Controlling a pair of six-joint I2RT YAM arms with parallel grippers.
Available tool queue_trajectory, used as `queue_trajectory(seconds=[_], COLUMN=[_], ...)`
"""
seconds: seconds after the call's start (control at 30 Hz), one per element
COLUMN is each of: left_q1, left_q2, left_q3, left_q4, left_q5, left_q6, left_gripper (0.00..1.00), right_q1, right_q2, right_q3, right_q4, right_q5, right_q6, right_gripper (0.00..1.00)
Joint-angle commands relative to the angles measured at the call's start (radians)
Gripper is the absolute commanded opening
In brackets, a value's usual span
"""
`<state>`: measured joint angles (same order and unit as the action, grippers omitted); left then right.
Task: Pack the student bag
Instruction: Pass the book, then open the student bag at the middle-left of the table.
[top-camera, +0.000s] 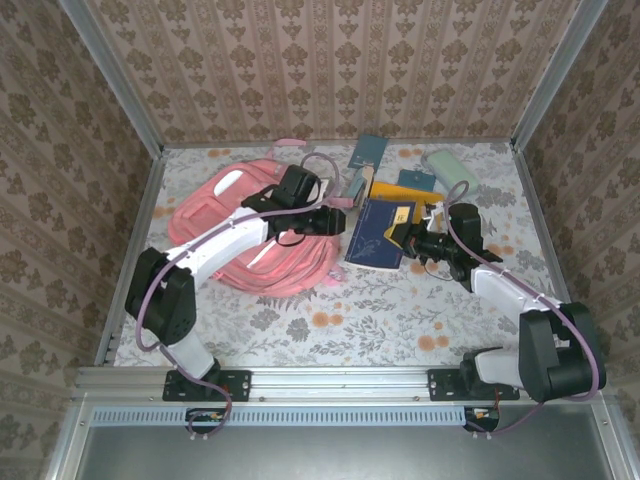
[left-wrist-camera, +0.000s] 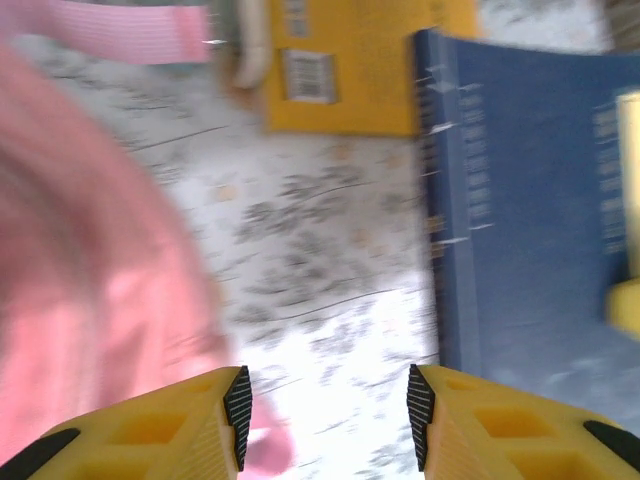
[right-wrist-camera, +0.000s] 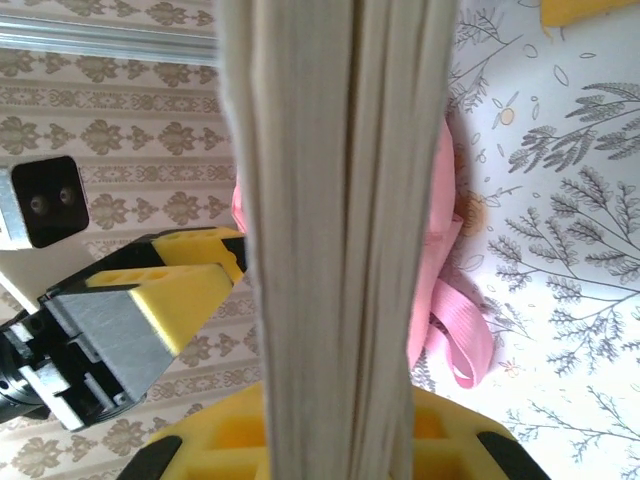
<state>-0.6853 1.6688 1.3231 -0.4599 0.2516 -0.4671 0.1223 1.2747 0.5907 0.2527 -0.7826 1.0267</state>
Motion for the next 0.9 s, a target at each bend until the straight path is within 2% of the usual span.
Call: queue_trajectory(seconds=[0.0, 0.23, 0.5, 0.73, 0.87], left_q1=[0.006, 0.003, -0.012, -0.024, -0.023], left_q2=[0.000, 0.067, 0.138, 0.127, 0.071], left_q3=[0.018, 0.014, -0.002, 0.006, 0.027], left_q4=[-0.231, -0.314, -0.312, -0.310, -0.317], left_q5=[-0.247, -0.415, -0.464, -0.534, -0.547], left_q6=[0.220, 0.349, 0.405, 0.419, 0.411], left_gripper=[0.47, 0.47, 0.45, 0.00, 0.00], right_q1=[-0.003, 0.007, 0.026, 0.057, 0.083], right_q2=[-0.032, -0.035, -0.028, -0.020, -0.007], right_q3=[0.032, 0.026, 0.033, 0.041, 0.045], right_q4=[-0.070, -0.076, -0.081, -0.082, -0.062], right_q5=[0.016, 0.017, 0.023, 0.032, 0.041], right_q6=[-0.061, -0.059, -0.057, -0.055, -0.043], right_gripper=[0.00, 0.00, 0.00, 0.00, 0.00])
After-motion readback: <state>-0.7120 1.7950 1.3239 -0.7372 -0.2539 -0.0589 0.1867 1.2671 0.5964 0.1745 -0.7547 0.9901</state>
